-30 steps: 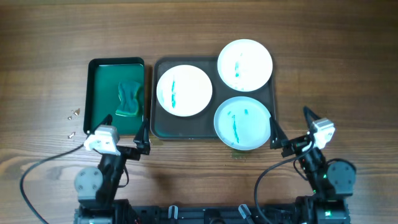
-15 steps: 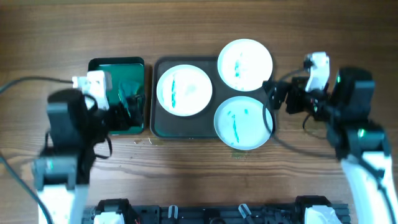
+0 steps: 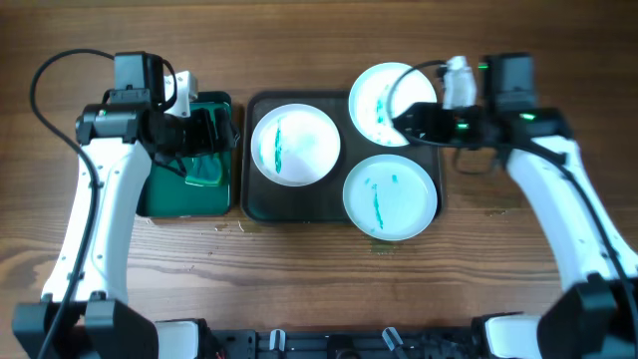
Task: Clean dirty plates on tray and stack at the side
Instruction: 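Reach the left gripper to the sponge and the right gripper to the left plate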
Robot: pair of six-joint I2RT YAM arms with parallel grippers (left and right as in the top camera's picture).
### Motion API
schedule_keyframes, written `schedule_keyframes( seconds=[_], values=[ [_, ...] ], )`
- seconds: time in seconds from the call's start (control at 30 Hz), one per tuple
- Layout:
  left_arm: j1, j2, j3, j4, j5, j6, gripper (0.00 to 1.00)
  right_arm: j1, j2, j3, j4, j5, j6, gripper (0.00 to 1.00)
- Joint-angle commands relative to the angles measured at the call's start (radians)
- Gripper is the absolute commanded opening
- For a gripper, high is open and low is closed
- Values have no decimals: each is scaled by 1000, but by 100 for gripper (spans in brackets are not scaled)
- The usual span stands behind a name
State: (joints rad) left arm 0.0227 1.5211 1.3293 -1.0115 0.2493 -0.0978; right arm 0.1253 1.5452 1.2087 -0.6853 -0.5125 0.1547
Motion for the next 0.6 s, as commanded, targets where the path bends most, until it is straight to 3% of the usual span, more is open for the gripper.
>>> schedule_keyframes(
  seconds=[0.0,0.07,0.17,0.33,0.57],
  values=[
    [8,17,22,1,20,11,100,134,119,87,15,144,120,76],
    [8,17,22,1,-39,-55,100,198,219,178,-10,193,164,72],
    [8,17,22,-5,-184,-170,98,259,362,304,-54,244,253,57],
    [8,17,22,-5,-196,-176,90,307,526,344,-35,265,372,36],
    [8,20,19,-5,-226,-176,88,322,600,342,-10,277,377,27]
  ],
)
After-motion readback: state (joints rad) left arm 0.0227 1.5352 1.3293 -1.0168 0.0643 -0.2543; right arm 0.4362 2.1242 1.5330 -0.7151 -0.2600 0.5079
